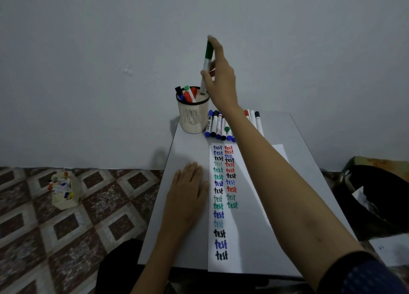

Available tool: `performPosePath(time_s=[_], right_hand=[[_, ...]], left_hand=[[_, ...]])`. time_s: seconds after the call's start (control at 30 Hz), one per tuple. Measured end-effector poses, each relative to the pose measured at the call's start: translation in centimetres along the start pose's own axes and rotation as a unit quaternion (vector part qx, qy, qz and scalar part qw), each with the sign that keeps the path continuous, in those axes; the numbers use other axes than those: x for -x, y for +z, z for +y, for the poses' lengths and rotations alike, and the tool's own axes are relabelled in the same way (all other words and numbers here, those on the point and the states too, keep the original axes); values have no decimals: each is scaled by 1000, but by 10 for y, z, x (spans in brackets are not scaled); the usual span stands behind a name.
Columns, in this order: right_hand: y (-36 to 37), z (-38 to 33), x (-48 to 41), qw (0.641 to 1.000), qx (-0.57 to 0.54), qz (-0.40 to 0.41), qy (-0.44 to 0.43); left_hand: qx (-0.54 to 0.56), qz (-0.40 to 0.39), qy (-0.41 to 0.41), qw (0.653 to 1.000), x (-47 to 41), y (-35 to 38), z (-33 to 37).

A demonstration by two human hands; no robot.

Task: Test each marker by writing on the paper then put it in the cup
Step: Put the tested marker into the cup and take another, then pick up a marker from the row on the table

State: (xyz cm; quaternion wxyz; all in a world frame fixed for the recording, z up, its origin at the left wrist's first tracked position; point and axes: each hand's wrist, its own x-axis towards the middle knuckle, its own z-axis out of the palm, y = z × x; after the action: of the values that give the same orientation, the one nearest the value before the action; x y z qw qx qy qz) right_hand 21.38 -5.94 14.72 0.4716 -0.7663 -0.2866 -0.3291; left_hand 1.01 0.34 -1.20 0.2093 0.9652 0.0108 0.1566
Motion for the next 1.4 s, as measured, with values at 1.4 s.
performPosePath(time_s=[1.4], right_hand=[[-85, 133, 103, 898, 241, 37, 366]], left_hand=[[37, 6, -19, 999, -2, -4, 1]])
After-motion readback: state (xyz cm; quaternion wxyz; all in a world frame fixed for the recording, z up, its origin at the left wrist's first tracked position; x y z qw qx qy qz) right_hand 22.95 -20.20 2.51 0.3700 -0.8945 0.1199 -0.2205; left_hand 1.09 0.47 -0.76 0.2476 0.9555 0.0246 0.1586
